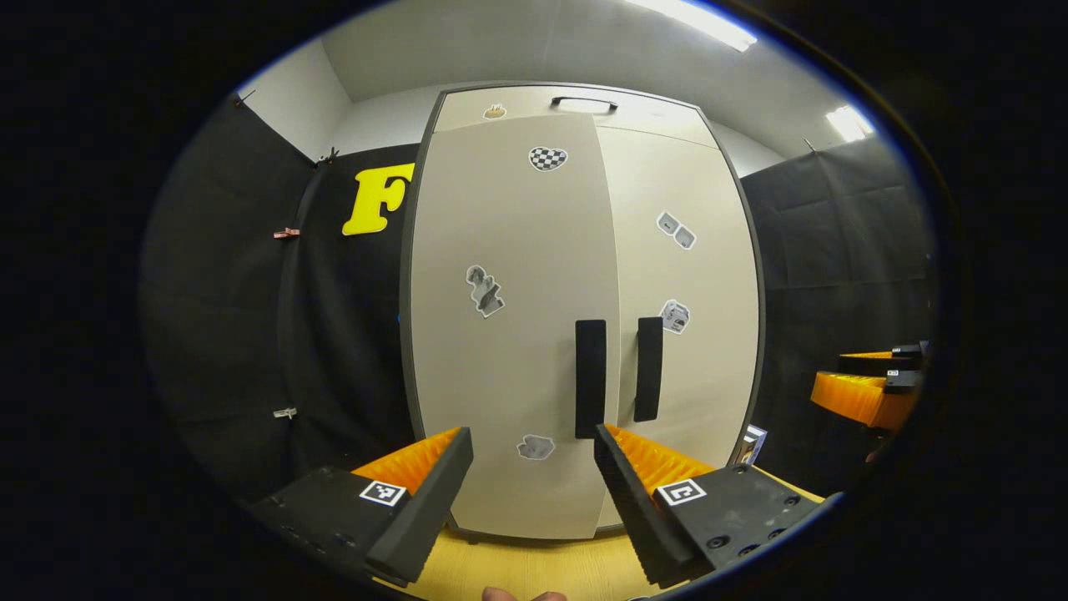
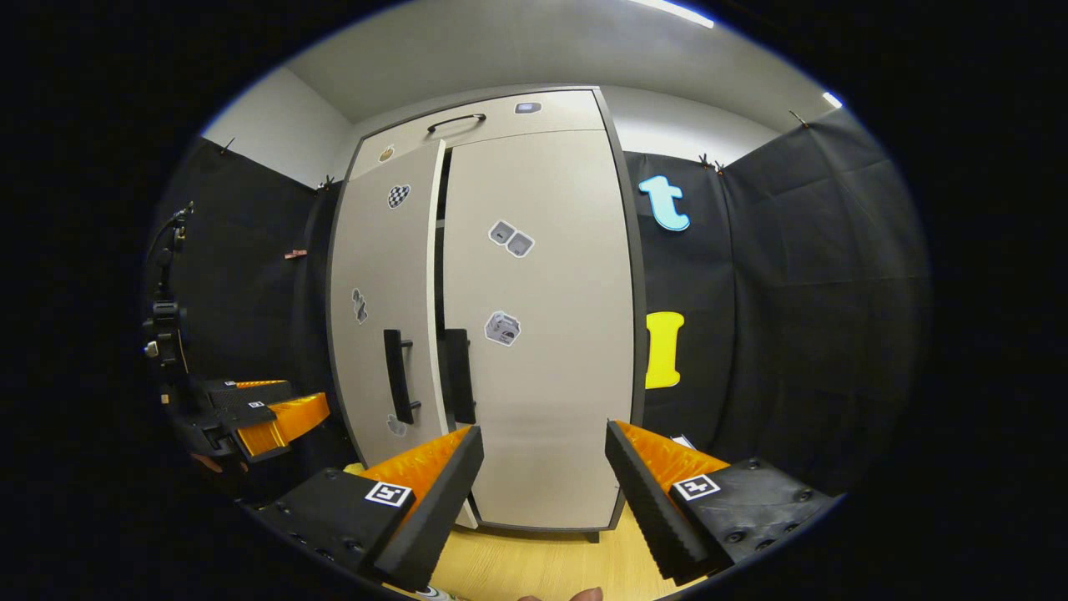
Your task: Grasp the bottle in the cabinet with the left hand and place it on the coaster, then close the right door with the right hand and the left door with the left hand.
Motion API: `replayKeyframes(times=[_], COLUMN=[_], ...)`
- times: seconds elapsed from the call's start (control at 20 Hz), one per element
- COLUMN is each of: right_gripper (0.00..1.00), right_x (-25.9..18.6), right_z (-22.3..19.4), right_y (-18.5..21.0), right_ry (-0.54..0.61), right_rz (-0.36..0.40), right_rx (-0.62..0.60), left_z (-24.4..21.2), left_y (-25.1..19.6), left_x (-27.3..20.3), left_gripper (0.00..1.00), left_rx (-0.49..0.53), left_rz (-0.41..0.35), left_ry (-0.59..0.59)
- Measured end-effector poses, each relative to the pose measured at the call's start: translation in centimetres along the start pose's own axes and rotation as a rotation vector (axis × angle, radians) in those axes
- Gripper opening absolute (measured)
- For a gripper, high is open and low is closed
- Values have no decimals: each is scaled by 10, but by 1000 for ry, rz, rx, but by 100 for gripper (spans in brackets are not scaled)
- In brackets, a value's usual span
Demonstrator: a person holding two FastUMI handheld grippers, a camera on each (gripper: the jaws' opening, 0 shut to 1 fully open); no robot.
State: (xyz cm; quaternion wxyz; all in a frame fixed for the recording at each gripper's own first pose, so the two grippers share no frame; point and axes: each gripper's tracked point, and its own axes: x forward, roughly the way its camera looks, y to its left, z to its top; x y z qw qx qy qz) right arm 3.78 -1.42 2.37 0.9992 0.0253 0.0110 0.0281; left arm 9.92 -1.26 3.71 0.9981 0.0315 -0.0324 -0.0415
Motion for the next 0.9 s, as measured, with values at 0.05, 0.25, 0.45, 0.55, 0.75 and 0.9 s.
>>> replayKeyframes(times=[0.05,0.25,0.45,0.55,0.75,0.9], right_gripper=[98,98,98,98,98,98], right_x=[-2,-9,-15,-18,-21,-23], right_z=[0,-3,-8,-10,-10,-10], right_y=[3,13,20,22,25,25], right_ry=[2,4,12,16,16,15], right_rz=[-1,-2,-4,-8,-9,-14], right_rx=[-6,-15,-19,-17,-15,-10], left_z=[1,-2,-6,-6,-10,-11], left_y=[1,3,5,6,8,9], left_x=[-4,-19,-33,-38,-43,-45], left_gripper=[94,94,94,93,94,94], left_rx=[7,15,15,18,-5,-9], left_rz=[-2,-6,-10,-11,-14,-16], left_ry=[0,5,16,11,23,23])
